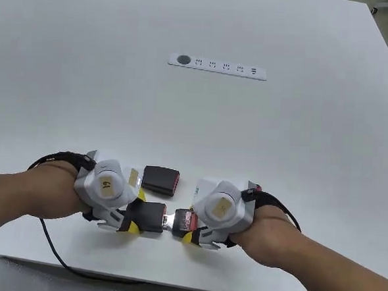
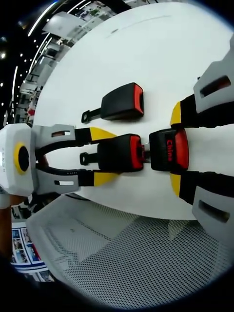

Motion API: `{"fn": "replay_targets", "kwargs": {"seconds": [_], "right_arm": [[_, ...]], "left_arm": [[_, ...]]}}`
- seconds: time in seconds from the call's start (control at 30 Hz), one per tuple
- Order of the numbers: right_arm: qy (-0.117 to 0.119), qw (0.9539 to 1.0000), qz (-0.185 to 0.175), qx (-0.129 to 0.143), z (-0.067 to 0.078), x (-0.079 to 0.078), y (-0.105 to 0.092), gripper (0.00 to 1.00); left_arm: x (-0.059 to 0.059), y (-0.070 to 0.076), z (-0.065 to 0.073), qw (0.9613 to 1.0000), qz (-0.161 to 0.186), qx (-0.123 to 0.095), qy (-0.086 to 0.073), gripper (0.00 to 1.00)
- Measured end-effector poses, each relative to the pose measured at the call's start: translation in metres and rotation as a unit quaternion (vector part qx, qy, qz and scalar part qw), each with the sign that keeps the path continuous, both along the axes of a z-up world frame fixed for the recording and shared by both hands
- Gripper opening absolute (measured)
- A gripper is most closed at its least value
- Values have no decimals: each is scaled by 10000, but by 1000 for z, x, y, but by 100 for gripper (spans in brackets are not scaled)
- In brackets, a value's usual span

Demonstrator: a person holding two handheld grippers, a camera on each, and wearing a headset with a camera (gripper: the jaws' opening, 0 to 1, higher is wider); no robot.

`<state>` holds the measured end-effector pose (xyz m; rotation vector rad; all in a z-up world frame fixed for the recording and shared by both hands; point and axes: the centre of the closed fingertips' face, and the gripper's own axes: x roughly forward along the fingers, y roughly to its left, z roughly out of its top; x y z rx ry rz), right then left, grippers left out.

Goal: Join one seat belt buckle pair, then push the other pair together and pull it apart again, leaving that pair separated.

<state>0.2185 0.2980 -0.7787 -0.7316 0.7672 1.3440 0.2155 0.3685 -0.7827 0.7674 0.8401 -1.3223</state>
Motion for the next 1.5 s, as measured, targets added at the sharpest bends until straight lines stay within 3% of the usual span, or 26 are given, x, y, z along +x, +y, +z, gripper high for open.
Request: {"fn": "replay_targets", "kwargs": {"seconds": [0.3, 0.33, 0.37, 0.4, 0.43, 0.5, 0.67, 0.77, 1.5], "right_arm": [[-1, 9999, -56, 124, 2, -4, 10, 29], [-312, 9981, -15, 536, 10, 5, 26, 29], [-115, 9998, -23, 166, 6, -4, 12, 29], [-82, 9996, -47, 260, 10, -8, 14, 29], [-59, 9996, -21, 260, 0, -2, 14, 29], [-56, 9997, -41, 254, -4, 1, 12, 29], [-107, 9997, -56, 232, 2, -3, 9, 30], [-87, 9998, 83, 161, -2, -4, 7, 30], [-19, 10000, -1, 17, -6, -3, 4, 30]], "left_arm": [[-2, -1, 1, 10000, -24, 23, -1, 32], [-2, 0, 1, 10000, -30, 36, -2, 32], [-2, 0, 1, 10000, -32, 20, -5, 32], [-2, 0, 0, 10000, -21, 7, 2, 32], [-2, 0, 0, 10000, -24, 7, 4, 32], [-2, 0, 0, 10000, -29, 27, 7, 32], [-1, 0, -1, 10000, -13, 48, 33, 33], [1, 2, -1, 10000, -55, -17, 38, 32], [0, -1, 0, 9999, -161, 34, 32, 32]]}}
